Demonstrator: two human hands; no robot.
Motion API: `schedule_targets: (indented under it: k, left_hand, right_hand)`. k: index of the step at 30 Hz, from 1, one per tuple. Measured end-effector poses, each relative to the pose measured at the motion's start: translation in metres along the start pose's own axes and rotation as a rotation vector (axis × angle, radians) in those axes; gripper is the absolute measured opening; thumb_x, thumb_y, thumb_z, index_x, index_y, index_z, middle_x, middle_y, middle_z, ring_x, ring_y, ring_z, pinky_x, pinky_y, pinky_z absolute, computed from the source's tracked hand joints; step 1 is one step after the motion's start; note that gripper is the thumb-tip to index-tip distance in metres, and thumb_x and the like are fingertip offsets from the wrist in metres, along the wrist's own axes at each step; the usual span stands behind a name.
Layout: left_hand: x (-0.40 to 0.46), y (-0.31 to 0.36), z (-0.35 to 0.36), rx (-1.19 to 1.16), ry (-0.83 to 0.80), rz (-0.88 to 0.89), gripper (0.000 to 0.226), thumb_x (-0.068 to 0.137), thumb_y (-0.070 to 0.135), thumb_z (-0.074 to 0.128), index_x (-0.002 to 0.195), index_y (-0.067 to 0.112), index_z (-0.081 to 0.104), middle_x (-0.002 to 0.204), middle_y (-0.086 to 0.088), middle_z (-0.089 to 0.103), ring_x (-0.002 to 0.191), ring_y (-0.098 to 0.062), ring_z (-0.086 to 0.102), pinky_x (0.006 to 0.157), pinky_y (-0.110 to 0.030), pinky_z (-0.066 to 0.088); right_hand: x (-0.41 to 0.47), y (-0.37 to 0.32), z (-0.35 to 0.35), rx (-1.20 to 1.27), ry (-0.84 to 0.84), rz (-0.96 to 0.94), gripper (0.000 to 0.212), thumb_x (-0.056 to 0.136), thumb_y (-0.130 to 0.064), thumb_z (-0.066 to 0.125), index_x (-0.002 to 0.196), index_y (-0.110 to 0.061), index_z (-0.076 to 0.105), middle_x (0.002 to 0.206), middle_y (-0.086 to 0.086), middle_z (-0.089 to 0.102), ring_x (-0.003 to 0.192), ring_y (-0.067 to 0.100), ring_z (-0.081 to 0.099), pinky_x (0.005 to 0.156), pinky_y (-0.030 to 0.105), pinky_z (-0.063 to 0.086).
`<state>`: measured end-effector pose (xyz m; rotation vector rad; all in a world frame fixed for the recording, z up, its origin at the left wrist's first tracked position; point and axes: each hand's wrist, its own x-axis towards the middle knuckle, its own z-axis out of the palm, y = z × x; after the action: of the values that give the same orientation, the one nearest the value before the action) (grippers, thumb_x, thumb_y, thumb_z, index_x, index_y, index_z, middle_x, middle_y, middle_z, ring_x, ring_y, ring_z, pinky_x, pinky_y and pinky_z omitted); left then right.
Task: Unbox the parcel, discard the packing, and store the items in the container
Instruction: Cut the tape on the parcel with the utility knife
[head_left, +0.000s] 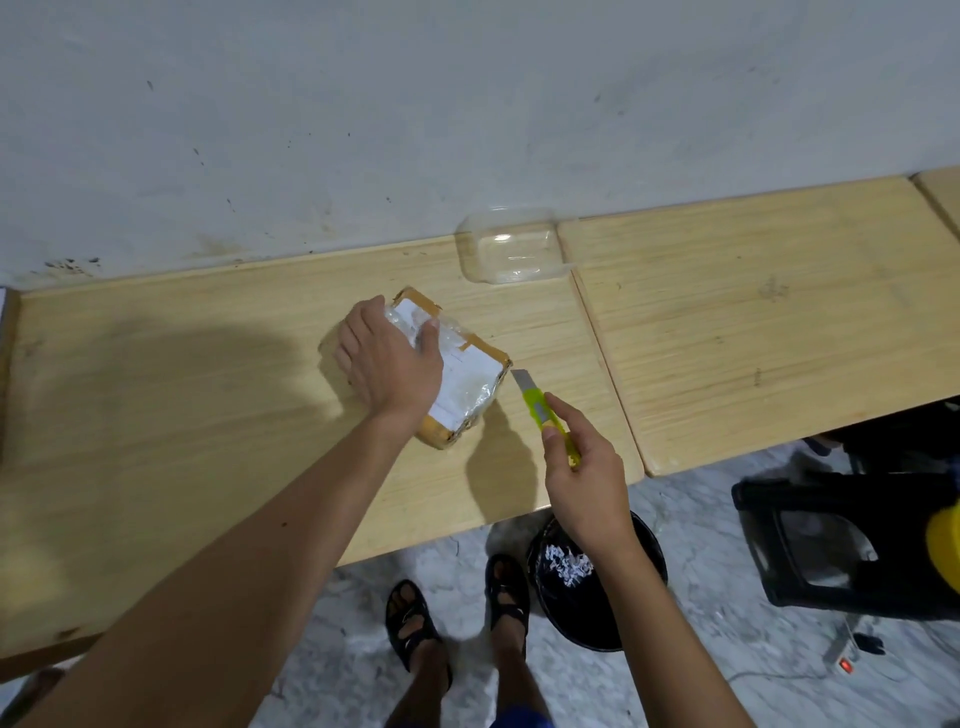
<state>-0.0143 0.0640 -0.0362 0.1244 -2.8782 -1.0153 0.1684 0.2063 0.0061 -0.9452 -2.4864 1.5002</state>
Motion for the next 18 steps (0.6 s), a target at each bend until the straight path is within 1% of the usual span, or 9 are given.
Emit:
schedule_targets:
  k: [2,4,6,8,10,11,14,16,18]
  left_hand:
    - [-0.007,-0.002,0.0,0.094,-0.049,0.239,0.077,0.092,0.054,0.062,0.152,0.012,0.039,0.161,-0.009,0.037,0.153,-0.03,0.028,0.124,-0.047,0.013]
    - [-0.004,-0.006,-0.001,0.123,-0.165,0.597,0.067,0.098,0.048,0.053,0.153,0.012,0.041,0.165,-0.009,0.034,0.157,-0.029,0.023,0.129,-0.053,0.008]
    - [0.006,-0.009,0.002,0.183,-0.32,0.903,0.054,0.103,0.041,0.043,0.148,0.013,0.049,0.16,-0.008,0.044,0.155,-0.028,0.03,0.128,-0.055,0.015]
    - [0.018,-0.01,0.006,0.267,-0.422,1.043,0.05,0.105,0.039,0.034,0.143,0.015,0.056,0.149,-0.002,0.057,0.149,-0.024,0.042,0.129,-0.053,0.013]
    - [0.028,-0.011,0.008,0.255,-0.488,1.052,0.048,0.105,0.04,0.034,0.137,0.017,0.06,0.134,0.001,0.065,0.135,-0.022,0.053,0.129,-0.048,0.01]
    - [0.031,-0.009,0.008,0.226,-0.501,1.034,0.046,0.104,0.042,0.038,0.134,0.017,0.062,0.127,0.001,0.066,0.127,-0.022,0.056,0.128,-0.046,0.014]
    - [0.029,0.006,0.005,0.15,-0.493,0.836,0.045,0.1,0.052,0.048,0.125,0.021,0.068,0.114,0.002,0.069,0.114,-0.025,0.06,0.11,-0.04,0.038]
    - [0.025,0.021,0.006,0.155,-0.475,0.652,0.041,0.097,0.055,0.059,0.121,0.024,0.07,0.112,0.005,0.07,0.111,-0.021,0.06,0.093,-0.037,0.044]
    - [0.022,0.027,0.008,0.179,-0.47,0.538,0.04,0.093,0.058,0.064,0.119,0.028,0.07,0.116,0.01,0.069,0.114,-0.014,0.059,0.084,-0.033,0.044]
  right_hand:
    - [0.0,0.0,-0.005,0.001,0.018,0.005,0.036,0.106,-0.025,0.053,0.139,-0.038,0.06,0.088,-0.002,0.073,0.075,0.015,0.06,0.07,0.033,0.052]
    - [0.001,0.0,-0.009,0.0,0.027,0.0,0.036,0.106,-0.024,0.053,0.139,-0.037,0.06,0.083,-0.004,0.072,0.071,0.015,0.059,0.066,0.032,0.051]
    - [0.002,0.0,-0.01,-0.012,0.037,-0.003,0.037,0.106,-0.024,0.053,0.14,-0.035,0.061,0.076,-0.006,0.068,0.062,0.012,0.055,0.057,0.024,0.047]
    - [0.0,0.001,-0.011,-0.025,0.045,0.002,0.037,0.106,-0.024,0.053,0.14,-0.034,0.061,0.071,-0.006,0.066,0.059,0.012,0.053,0.053,0.021,0.042]
    - [-0.003,0.002,-0.013,-0.025,0.048,0.011,0.036,0.106,-0.025,0.052,0.14,-0.035,0.061,0.071,-0.006,0.066,0.063,0.016,0.056,0.054,0.024,0.044]
    - [-0.005,0.003,-0.013,-0.024,0.049,0.015,0.036,0.106,-0.025,0.052,0.14,-0.035,0.06,0.071,-0.005,0.066,0.065,0.017,0.057,0.055,0.027,0.046]
    - [-0.009,0.006,-0.011,-0.025,0.064,0.022,0.037,0.106,-0.027,0.052,0.14,-0.037,0.06,0.068,-0.005,0.065,0.061,0.018,0.056,0.057,0.031,0.047]
    - [-0.008,0.005,-0.008,-0.016,0.085,0.018,0.037,0.106,-0.026,0.051,0.14,-0.036,0.06,0.062,-0.006,0.06,0.056,0.013,0.053,0.052,0.023,0.042]
    - [-0.003,0.001,-0.005,-0.014,0.099,0.005,0.037,0.106,-0.024,0.051,0.141,-0.035,0.059,0.06,-0.008,0.057,0.054,0.007,0.052,0.051,0.016,0.038]
